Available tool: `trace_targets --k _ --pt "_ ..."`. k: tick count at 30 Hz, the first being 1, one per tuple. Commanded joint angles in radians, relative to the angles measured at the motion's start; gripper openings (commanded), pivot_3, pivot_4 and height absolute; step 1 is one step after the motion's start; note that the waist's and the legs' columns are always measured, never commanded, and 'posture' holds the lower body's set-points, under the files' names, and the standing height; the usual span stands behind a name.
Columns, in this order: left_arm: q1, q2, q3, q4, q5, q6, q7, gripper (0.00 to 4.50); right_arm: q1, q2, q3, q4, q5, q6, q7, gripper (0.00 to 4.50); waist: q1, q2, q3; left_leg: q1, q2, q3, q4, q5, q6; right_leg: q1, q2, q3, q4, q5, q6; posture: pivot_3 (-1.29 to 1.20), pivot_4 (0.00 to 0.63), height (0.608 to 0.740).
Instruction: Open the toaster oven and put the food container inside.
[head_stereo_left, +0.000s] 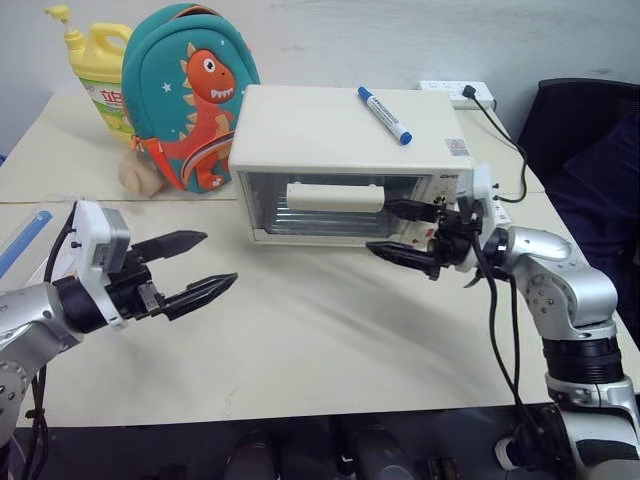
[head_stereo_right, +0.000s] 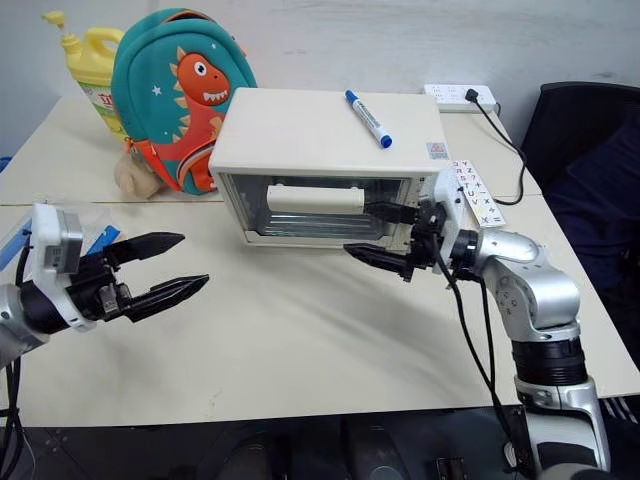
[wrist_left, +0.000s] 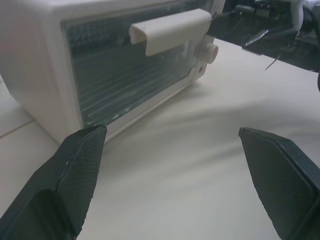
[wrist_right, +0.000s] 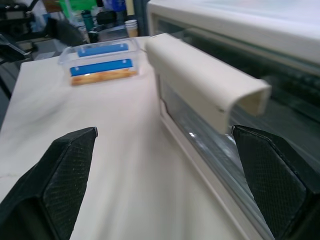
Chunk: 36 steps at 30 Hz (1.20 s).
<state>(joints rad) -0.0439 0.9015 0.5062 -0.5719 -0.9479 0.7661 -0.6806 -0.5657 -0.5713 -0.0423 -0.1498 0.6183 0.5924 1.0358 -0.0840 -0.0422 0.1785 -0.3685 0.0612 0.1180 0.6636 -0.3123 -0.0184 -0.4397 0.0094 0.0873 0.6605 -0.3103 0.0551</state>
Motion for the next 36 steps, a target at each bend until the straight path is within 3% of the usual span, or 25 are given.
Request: trace_targets --k 1,8,9,16,23,25,30,36 --pt "-0.044 0.011 -0.040 0.031 0.032 -0.020 -0.014 4.50 -0.001 -0.009 0.002 -0.087 0.050 0.015 0.025 4.48 0.000 0.000 0.000 0.000 0.000 0.000 0.000 0.000 0.000 0.000 0.000 0.000 0.000 0.000 0.000 0.00 0.150 0.740" --pt "-0.254 -0.009 -0.139 0.143 0.073 -0.058 -0.027 4.50 0.056 -0.023 0.016 -0.166 0.084 0.059 0.046 4.48 -0.002 0.000 0.000 -0.001 0.000 0.000 0.000 0.000 0.000 -0.001 0.000 0.000 0.000 0.000 0.000 0.00 0.150 0.740" --pt "-0.291 -0.011 -0.152 0.171 0.080 -0.061 -0.032 4.31 0.069 -0.026 0.022 -0.174 0.080 0.057 0.048 4.50 -0.003 0.000 0.000 -0.001 0.000 0.001 0.000 0.000 0.000 -0.001 0.000 0.001 0.001 0.000 0.000 0.00 0.150 0.740" --pt "-0.526 -0.002 -0.297 0.371 0.196 -0.109 -0.153 2.43 0.142 -0.020 0.035 -0.222 0.084 0.053 0.041 4.50 -0.002 0.000 0.000 -0.001 0.000 0.002 0.000 0.001 -0.002 -0.002 0.001 0.001 0.001 0.000 0.000 0.00 0.150 0.740" --pt "-0.600 -0.022 -0.476 0.482 0.399 -0.252 -0.290 0.40 0.197 -0.018 0.031 -0.285 0.107 0.068 0.010 4.50 -0.001 0.000 0.000 -0.002 0.001 0.002 0.000 0.002 -0.003 -0.004 0.002 0.001 0.002 0.000 0.000 0.00 0.150 0.740" --pt "-0.602 -0.019 -0.527 0.493 0.456 -0.293 -0.329 0.03 0.211 -0.021 0.028 -0.297 0.104 0.068 -0.008 4.50 -0.001 0.000 0.000 -0.003 0.001 0.002 0.000 0.002 -0.003 -0.004 0.002 0.002 0.002 0.000 0.000 0.00 0.150 0.740" --pt "-0.621 -0.042 -0.576 0.538 0.537 -0.356 -0.380 0.03 0.271 -0.038 -0.029 -0.351 0.105 0.077 -0.081 4.50 0.002 0.000 0.000 -0.002 0.001 0.003 0.001 0.001 -0.002 -0.004 0.002 0.002 0.002 0.000 0.000 0.00 0.150 0.740" --pt "-0.600 -0.053 -0.568 0.534 0.554 -0.371 -0.418 0.03 0.482 -0.200 -0.202 -0.424 0.108 0.077 -0.051 4.50 0.019 -0.001 0.000 -0.004 0.000 0.002 0.002 0.001 -0.001 -0.004 0.001 0.002 0.001 0.000 0.001 0.00 0.150 0.740"
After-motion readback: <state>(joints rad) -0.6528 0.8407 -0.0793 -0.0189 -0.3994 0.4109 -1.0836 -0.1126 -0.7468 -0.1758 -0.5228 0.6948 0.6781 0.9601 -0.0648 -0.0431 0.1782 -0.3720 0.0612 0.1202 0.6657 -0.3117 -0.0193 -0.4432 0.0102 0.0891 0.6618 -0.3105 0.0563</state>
